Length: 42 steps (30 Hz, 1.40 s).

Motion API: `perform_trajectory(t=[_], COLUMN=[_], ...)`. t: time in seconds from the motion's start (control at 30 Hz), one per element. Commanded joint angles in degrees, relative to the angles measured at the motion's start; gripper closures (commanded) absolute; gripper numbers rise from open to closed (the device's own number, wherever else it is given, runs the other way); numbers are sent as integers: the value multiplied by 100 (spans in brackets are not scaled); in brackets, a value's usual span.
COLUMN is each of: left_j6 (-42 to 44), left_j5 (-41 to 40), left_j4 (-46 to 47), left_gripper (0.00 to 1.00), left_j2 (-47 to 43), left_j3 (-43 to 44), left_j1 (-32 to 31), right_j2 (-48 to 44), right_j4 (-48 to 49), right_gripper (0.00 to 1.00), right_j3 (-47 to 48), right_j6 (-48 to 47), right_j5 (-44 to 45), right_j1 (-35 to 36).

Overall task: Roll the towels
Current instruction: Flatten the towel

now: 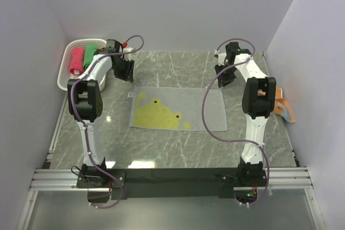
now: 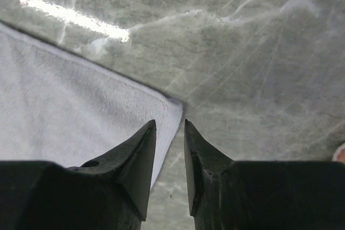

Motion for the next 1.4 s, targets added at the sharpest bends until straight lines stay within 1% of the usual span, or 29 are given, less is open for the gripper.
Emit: perform_trajectory(t=[0.0,0.07,0.13,0.23,0.37,0.43,0.47,0.5,0.63,0.67,0.7,0.8,0.97,1.1,1.37], left_j6=[-65,-65,-65,-56,-56,-65,-74,-83,-144,-135,-144,-127,-118,-144,-135], left_j5=[35,35,35,52,35,26,26,35,96,105,105,105,79,79,149], left_j4=[143,205,205,179,240,258,249,249,249,249,258,249,293,302,284], left_gripper=[56,56,56,56,56,56,56,56,56,56,56,56,56,56,54], left_j2=[-32,-32,-23,29,12,29,64,82,117,126,117,100,21,21,135], left_j3=[196,117,117,169,143,143,178,196,275,275,275,240,108,73,170], left_j1=[29,29,29,29,29,29,29,29,29,29,29,29,29,29,12], right_j2=[-137,-190,-155,-76,-58,-23,-6,-6,-76,-93,-93,-41,-111,108,188], right_j4=[467,765,881,960,1005,961,899,873,811,802,767,636,679,539,644], right_gripper=[66,66,69,69,69,66,62,56,56,56,59,64,64,66,68], right_j3=[-398,-705,-794,-839,-883,-839,-769,-742,-619,-558,-514,-303,-294,-144,-373], right_j6=[43,52,104,166,184,228,245,306,377,377,386,412,368,333,254], right_j5=[374,628,848,1147,1148,965,911,867,639,560,551,411,374,568,858], right_j1=[185,264,290,317,317,317,317,326,291,282,282,238,211,220,211])
